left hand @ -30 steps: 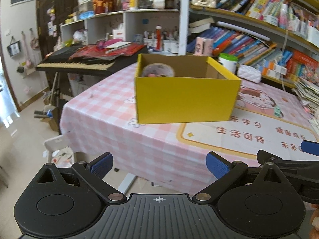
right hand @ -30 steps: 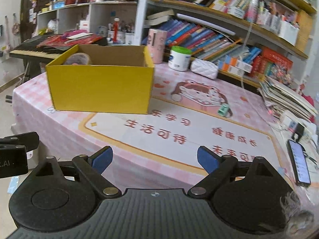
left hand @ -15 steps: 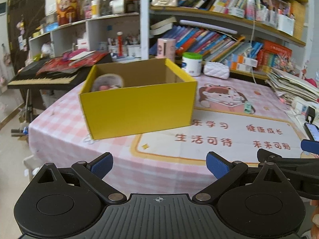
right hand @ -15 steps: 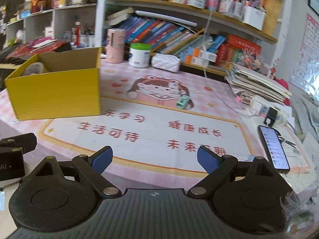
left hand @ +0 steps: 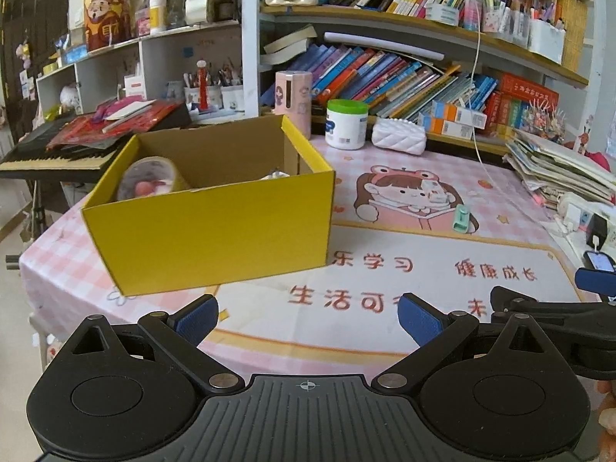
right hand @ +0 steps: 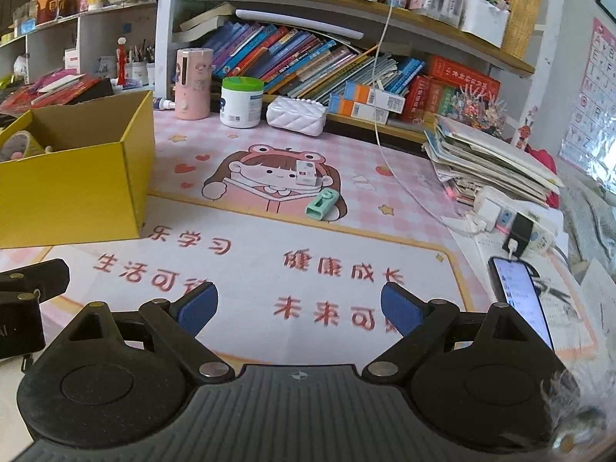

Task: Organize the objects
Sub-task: 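Move both grippers toward the white box and mint-green toy on the mat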

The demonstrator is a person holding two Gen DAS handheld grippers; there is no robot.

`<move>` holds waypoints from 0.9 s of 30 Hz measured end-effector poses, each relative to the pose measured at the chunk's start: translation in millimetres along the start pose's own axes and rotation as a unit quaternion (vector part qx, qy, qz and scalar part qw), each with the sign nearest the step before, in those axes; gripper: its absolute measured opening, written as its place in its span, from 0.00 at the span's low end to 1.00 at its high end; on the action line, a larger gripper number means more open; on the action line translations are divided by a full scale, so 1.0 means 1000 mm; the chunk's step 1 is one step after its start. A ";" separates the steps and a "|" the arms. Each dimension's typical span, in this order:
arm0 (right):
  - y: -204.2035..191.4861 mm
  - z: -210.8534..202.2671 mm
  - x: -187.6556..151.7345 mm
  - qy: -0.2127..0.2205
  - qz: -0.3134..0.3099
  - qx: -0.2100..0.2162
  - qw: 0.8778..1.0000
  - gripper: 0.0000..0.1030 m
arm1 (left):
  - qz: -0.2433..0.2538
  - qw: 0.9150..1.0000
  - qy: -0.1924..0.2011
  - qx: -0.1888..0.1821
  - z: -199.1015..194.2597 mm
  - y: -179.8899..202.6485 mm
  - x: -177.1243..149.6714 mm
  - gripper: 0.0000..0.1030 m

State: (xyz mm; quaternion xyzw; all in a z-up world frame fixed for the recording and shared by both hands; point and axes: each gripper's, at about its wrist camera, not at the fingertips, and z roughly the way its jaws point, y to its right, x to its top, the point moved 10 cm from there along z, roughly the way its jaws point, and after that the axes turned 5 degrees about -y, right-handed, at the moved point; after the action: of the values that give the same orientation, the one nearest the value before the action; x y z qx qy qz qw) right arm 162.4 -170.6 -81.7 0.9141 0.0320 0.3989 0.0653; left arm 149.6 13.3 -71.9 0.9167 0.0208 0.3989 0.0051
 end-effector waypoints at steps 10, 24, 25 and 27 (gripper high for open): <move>0.024 0.041 0.032 -0.003 -0.019 0.011 1.000 0.89 | -0.014 1.000 -0.006 0.003 0.034 0.029 0.024 0.98; 0.062 0.091 0.068 -0.001 -0.021 0.036 0.999 0.88 | -0.014 1.000 -0.005 0.007 0.068 0.074 0.053 0.96; 0.063 0.093 0.070 -0.001 -0.021 0.039 0.999 0.87 | -0.013 1.000 -0.004 0.009 0.069 0.077 0.055 0.96; 0.065 0.098 0.072 -0.001 -0.019 0.046 0.999 0.87 | -0.011 1.000 -0.004 0.013 0.072 0.081 0.057 0.96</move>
State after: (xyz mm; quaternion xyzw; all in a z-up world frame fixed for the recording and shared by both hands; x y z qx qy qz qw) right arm 283.8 -236.6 -85.8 0.9158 0.0679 0.3947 0.0306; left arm 244.1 -64.3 -76.7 0.9179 0.0361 0.3952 -0.0019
